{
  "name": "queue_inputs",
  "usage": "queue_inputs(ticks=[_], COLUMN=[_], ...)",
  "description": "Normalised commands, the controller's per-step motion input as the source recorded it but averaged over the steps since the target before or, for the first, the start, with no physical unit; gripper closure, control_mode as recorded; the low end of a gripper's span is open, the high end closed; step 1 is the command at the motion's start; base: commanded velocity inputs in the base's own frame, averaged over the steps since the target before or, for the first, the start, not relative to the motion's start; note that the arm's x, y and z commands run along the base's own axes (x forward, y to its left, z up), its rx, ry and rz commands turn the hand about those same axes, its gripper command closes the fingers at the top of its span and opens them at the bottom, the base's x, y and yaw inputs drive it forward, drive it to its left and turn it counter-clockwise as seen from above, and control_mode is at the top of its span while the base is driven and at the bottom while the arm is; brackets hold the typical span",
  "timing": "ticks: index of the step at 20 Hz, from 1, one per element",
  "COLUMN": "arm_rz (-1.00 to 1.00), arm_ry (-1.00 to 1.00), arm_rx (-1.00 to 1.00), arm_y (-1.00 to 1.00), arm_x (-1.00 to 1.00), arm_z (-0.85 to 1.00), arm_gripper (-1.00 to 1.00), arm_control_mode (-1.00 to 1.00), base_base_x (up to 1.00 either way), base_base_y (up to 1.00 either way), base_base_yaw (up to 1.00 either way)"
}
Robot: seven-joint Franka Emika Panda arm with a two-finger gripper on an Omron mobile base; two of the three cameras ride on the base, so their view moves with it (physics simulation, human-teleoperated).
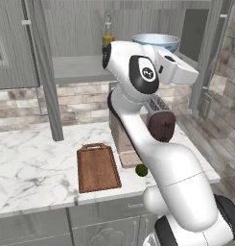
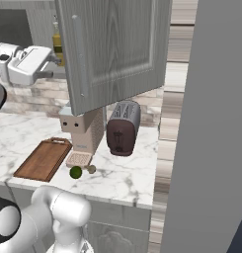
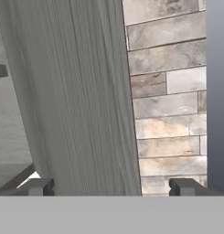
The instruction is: Open the cabinet. Place the bowl and condiment on the counter. Then place the lime and garlic on the cutting board.
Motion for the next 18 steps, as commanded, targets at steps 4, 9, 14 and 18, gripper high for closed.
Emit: queue_inputs(ticks=[4, 9, 14, 18], arm_rz=[-0.06, -0.03, -0.01, -0.02], arm_ry=[0.00, 0.00, 0.00, 0.01], arm_rx=[0.00, 0.00, 0.00, 0.00], arm_y=[-0.03, -0.09, -0.17, -0.13], arm_x=[0.03, 0.00, 0.00, 0.01], arm_z=[0.00, 0.00, 0.00, 0.00], arm_gripper=[-1.00, -1.00, -1.00, -1.00], arm_control_mode=[-1.00, -1.00, -1.00, -1.00], base_base_x=[0.00, 0.00, 0.00, 0.00], base_base_y=[0.00, 0.00, 0.00, 0.00], base_base_yaw=[0.00, 0.00, 0.00, 0.00])
